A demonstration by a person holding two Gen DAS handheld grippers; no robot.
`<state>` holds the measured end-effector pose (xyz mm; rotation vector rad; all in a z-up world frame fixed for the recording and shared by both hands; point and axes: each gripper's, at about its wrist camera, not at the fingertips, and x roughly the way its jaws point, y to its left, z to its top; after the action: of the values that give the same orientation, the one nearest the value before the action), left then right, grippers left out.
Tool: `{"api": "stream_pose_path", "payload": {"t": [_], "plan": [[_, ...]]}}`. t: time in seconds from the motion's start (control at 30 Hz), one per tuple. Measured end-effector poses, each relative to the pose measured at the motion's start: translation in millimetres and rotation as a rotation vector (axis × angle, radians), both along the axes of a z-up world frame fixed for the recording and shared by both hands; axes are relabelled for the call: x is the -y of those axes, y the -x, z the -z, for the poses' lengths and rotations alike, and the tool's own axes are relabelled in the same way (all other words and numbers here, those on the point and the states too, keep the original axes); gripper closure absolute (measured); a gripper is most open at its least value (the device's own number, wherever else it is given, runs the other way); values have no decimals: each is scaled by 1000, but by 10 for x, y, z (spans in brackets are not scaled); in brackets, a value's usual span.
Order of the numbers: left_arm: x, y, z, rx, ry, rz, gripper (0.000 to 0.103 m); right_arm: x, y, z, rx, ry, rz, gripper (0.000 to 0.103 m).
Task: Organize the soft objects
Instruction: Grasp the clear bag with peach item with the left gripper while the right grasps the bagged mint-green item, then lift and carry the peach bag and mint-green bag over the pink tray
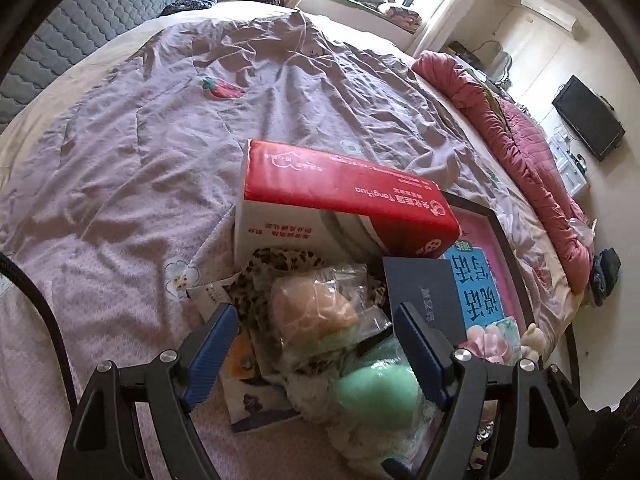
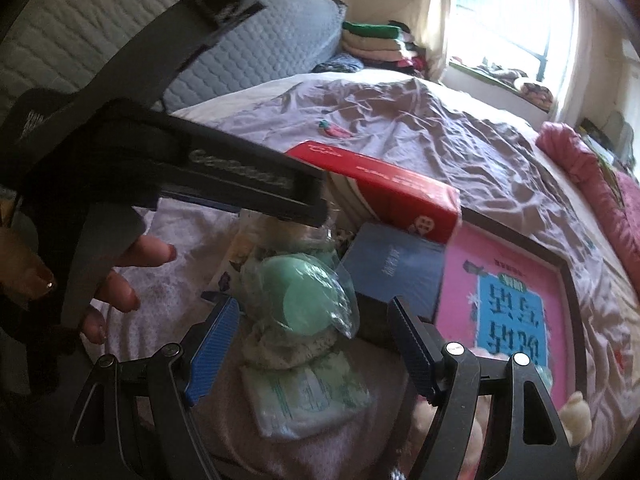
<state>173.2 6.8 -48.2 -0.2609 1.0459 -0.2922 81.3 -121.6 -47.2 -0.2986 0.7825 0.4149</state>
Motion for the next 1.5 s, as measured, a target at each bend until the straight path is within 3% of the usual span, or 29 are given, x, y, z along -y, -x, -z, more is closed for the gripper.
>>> {"api": "stream_pose_path", "payload": {"t": [0.1,0.4,0.53,0.7,1.0,1.5], "plan": [[-16,-55,44,-6,26,4,24,-59,-63,47,14,23,-25,25],[-30,-103,138,-21,56,29,40,-200,-214,225,21,69,-94,26],[-29,-105,166,-25,66,38,42,-211,-261,264,20,77,-94,42],[-45,-105,209,-31,74,37,49,-156,-285,256,-1,39,-75,50],[-109,8,172,-13,98,43,54,118,-222,199,-90,-120,-3,52],[-200,418,-69,38,13,39,54,223,50,-2,-89,-167,31,52]]}}
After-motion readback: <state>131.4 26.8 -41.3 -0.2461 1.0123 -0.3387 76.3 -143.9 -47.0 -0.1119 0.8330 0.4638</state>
